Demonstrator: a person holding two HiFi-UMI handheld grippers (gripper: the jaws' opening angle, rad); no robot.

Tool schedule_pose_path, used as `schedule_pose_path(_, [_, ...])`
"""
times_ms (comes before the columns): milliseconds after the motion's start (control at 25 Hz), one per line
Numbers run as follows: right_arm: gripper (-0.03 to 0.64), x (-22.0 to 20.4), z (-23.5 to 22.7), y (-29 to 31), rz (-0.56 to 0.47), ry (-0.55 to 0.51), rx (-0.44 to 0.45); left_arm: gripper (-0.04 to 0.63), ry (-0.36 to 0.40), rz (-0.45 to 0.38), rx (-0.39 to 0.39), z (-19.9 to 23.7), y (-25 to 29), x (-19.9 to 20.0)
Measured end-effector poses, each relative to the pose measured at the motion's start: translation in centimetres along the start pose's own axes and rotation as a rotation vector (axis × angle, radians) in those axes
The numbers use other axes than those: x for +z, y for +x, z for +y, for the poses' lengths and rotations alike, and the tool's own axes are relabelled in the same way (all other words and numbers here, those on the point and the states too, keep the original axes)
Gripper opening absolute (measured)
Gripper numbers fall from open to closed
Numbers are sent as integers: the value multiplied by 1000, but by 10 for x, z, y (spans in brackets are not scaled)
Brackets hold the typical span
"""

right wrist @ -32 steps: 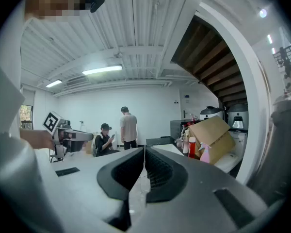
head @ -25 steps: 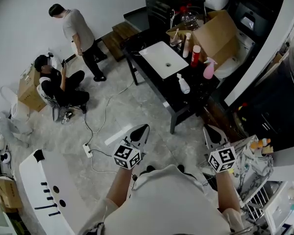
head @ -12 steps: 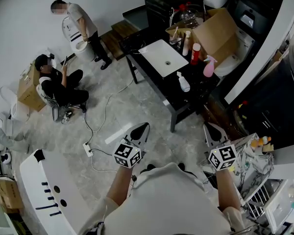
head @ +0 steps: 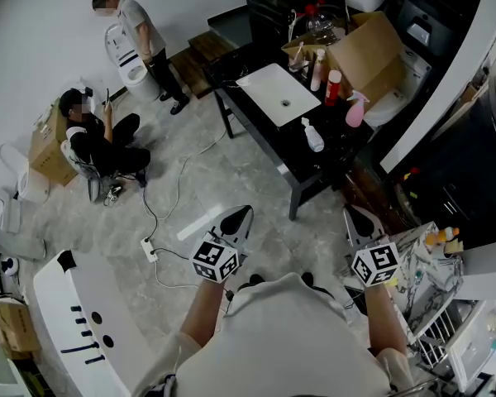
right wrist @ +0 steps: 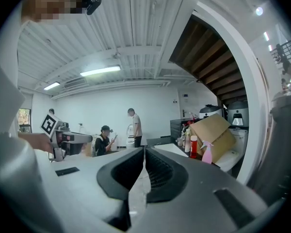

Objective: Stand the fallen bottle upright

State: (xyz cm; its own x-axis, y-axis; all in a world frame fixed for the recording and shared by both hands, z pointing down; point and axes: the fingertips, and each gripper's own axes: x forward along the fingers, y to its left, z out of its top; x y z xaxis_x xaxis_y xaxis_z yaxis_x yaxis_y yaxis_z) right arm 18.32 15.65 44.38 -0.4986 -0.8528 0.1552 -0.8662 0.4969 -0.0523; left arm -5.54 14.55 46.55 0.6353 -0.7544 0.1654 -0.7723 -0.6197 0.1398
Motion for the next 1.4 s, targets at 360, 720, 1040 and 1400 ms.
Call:
schedule_pose_path(360, [38, -1, 21, 0, 9, -5, 0, 9, -9, -2, -8, 7, -17, -6])
schedule_pose_path(720, [112, 1, 49, 6, 13, -6, -8, 9, -17, 2, -22, 21, -40, -10])
schedule_pose_path(1040, [195, -3, 70, 12, 23, -10, -29, 9, -23, 1, -39, 34, -58, -18])
schedule_pose_path(1400, [236, -4, 88, 24, 19, -1, -64, 9, -16, 6, -68, 52, -70, -21])
